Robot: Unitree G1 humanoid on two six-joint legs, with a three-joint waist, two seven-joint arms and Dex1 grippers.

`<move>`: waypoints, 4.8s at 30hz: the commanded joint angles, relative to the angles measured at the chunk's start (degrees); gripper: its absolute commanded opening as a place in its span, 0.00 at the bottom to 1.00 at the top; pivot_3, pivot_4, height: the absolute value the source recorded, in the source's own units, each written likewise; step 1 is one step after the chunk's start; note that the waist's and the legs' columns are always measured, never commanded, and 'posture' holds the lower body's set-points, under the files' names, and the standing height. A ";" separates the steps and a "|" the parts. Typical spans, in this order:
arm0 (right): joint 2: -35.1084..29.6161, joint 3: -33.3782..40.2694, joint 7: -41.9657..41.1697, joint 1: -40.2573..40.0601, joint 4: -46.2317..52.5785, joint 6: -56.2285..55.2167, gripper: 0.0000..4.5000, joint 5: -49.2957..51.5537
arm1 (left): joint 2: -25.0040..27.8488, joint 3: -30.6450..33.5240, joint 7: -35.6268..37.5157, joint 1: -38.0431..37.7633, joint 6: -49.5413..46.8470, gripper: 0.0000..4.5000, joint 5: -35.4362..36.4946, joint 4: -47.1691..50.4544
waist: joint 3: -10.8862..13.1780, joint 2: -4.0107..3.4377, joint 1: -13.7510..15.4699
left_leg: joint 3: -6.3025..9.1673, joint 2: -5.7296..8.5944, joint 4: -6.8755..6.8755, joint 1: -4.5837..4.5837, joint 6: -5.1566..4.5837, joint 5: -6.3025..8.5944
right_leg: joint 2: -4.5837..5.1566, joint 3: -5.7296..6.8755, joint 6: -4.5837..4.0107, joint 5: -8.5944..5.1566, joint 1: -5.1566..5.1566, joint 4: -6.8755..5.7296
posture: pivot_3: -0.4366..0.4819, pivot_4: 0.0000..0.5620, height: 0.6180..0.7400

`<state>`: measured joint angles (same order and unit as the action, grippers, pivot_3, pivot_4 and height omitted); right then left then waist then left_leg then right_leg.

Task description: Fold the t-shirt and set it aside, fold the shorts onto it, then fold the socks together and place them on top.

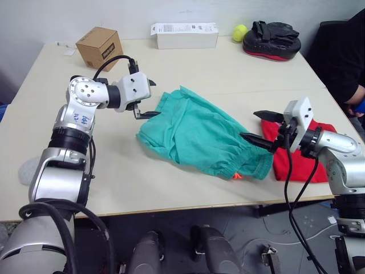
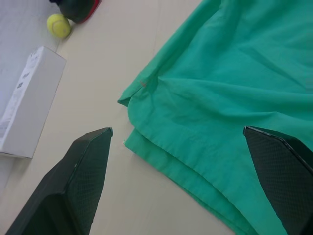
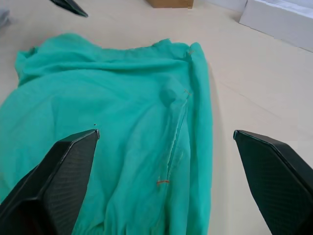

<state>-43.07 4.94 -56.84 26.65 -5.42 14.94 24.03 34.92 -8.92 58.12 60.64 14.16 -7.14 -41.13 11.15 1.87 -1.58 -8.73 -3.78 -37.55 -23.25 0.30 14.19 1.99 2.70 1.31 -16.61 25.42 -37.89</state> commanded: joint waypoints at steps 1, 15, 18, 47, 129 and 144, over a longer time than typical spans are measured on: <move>-2.42 1.92 -1.07 0.04 2.13 -1.87 1.00 -1.15 | 1.22 2.31 2.99 -2.72 -4.04 1.00 4.54 8.46 | 0.00 0.00 0.01 | -0.02 0.01 -0.01 0.00 0.00 0.00 | 0.02 -0.01 0.00 0.00 0.00 0.00 | 0.48 0.27 1.00; -6.72 2.28 -1.98 -17.40 26.47 -6.76 1.00 -5.57 | 6.52 -2.72 14.34 -7.98 11.36 1.00 3.21 9.06 | -0.01 0.00 0.12 | 0.04 0.00 -0.04 0.01 -0.02 0.01 | 0.03 0.00 -0.03 -0.02 -0.01 -0.02 | 0.48 0.27 1.00; -6.41 -0.54 -0.55 -21.15 28.44 -11.77 1.00 -11.61 | 6.87 -4.17 14.22 -7.52 15.21 1.00 1.42 6.13 | -0.01 0.00 0.02 | 0.03 0.04 -0.07 0.01 -0.13 0.08 | 0.05 0.00 -0.02 -0.03 -0.02 -0.03 | 0.48 0.27 1.00; -1.43 -16.06 8.70 -12.30 8.54 -28.15 0.09 -34.22 | 0.93 -9.46 1.50 -1.56 24.42 0.21 -9.93 -15.70 | -0.14 0.21 0.05 | 0.06 0.10 -0.13 0.07 -0.20 0.12 | 0.12 0.07 -0.03 -0.03 -0.09 -0.06 | 0.48 0.27 1.00; 5.74 -12.73 10.51 -6.83 7.43 3.42 0.00 -13.80 | 5.88 -1.17 -13.36 -42.27 -49.41 0.01 19.72 49.10 | -0.32 0.24 -0.03 | 0.33 -0.36 0.55 1.25 0.33 0.44 | -0.31 -0.07 -0.76 -0.80 -1.01 0.04 | 0.48 0.27 1.00; 16.85 -20.69 14.89 -0.54 15.57 10.79 0.00 -13.46 | 3.32 -0.27 -11.35 -40.11 -49.38 0.01 20.68 49.22 | -0.31 0.22 -0.11 | 0.36 -0.40 0.76 1.17 0.40 0.43 | -0.36 -0.06 -0.76 -0.80 -0.88 0.10 | 0.48 0.27 1.00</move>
<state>-26.17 -13.82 -42.66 25.58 11.40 26.35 13.51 38.47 -8.88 46.90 20.06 -35.30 14.17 8.65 10.85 2.10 -1.69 -8.38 -4.15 -36.78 -22.11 0.67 14.62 1.67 2.65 0.55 -17.41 24.56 -37.77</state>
